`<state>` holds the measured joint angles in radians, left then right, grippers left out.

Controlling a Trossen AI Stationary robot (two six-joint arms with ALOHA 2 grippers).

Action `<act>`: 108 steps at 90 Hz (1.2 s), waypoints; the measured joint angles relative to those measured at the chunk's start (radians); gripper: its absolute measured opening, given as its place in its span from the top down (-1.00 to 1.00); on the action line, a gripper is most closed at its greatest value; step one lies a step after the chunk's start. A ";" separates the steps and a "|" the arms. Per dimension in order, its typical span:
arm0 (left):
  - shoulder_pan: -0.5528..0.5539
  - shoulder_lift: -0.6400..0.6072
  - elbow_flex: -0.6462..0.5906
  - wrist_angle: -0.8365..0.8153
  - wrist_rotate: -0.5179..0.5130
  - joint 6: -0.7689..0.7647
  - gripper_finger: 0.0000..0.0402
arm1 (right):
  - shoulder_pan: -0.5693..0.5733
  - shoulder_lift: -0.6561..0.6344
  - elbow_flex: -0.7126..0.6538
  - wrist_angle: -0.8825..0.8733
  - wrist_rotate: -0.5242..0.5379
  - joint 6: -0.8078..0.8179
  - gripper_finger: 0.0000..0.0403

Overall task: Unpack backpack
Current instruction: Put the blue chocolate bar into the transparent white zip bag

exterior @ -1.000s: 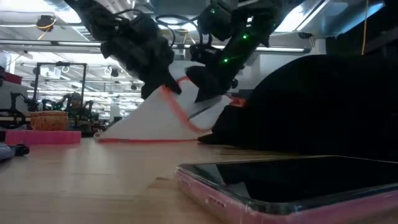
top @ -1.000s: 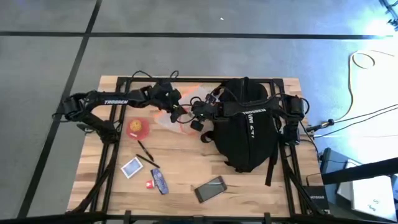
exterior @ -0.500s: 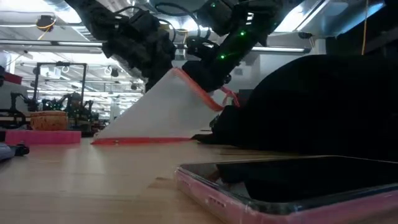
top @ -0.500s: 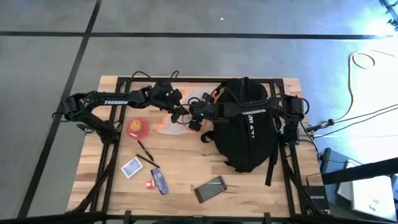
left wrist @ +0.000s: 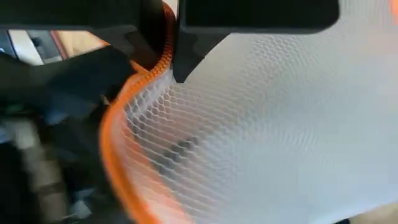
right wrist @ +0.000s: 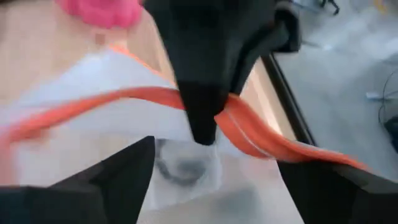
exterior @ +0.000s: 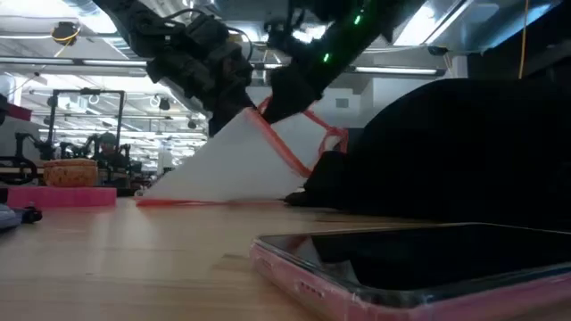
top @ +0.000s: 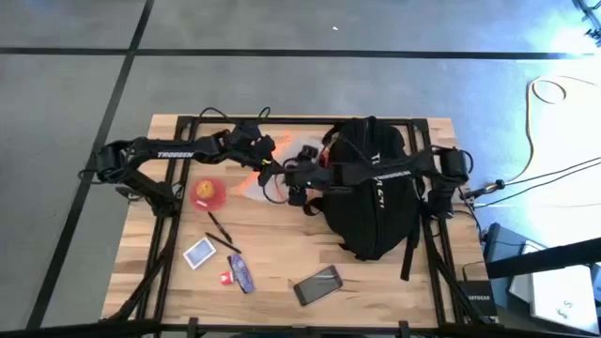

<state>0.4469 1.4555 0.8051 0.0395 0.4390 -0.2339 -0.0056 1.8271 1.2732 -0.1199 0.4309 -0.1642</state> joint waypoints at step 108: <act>-0.005 0.000 0.000 0.057 -0.035 0.130 1.00 | 0.480 0.545 0.302 0.565 -0.258 0.034 -0.54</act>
<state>0.4416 1.4551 0.8055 0.0968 0.4042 -0.1036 0.4745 2.3722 1.5754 0.4455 0.1733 -0.1298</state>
